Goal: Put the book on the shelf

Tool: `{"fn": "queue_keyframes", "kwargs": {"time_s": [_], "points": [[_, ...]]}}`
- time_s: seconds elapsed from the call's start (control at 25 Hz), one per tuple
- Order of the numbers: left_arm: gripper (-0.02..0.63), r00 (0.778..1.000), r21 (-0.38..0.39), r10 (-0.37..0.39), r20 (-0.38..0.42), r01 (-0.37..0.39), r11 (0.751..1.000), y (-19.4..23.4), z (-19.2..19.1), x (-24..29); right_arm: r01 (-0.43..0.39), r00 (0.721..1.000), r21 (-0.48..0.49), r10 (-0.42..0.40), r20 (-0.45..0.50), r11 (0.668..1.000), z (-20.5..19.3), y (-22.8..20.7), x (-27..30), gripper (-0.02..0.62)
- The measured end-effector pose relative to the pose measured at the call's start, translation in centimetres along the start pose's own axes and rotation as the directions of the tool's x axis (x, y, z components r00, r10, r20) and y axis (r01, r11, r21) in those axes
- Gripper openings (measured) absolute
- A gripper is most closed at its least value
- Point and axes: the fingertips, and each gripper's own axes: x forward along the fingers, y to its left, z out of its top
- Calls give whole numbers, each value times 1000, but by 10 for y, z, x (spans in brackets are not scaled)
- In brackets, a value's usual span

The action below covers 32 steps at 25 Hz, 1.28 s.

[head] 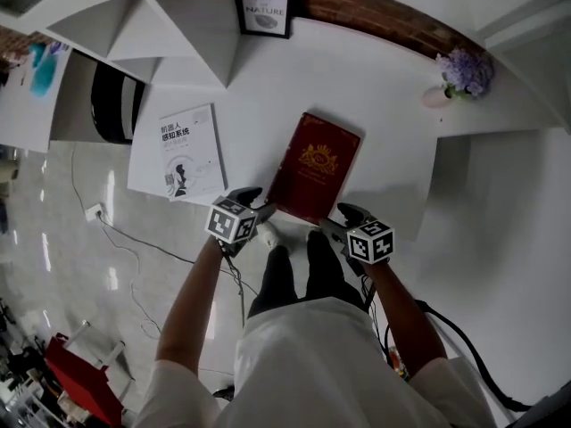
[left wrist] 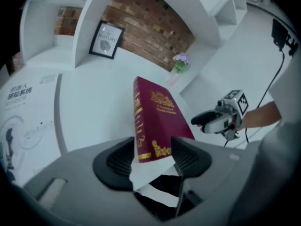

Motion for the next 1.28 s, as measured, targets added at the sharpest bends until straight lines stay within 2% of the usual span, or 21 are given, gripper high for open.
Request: {"fn": "queue_keyframes", "kwargs": {"time_s": [0.12,0.36,0.76,0.96,1.28], "points": [[284,999,-19,-23,-46,23,1000,3,-5,18,12,1000,41,-11,-29,999,-7,-10,15,336],[291,996,-37,-63,-67,60,997,0,-11,32,-34,996,34,36,-78,999,-21,-6,35,342],[293,997,-63,-66,-43,63,996,-6,-17,32,-68,995,-4,67,-73,998,-25,1,35,342],[293,997,-74,-50,-59,46,996,-18,-42,22,-82,990,-44,77,-115,996,-45,13,31,342],[293,997,-153,-55,-51,46,987,-43,-100,0,-129,980,-56,119,-162,990,-85,40,23,342]]}}
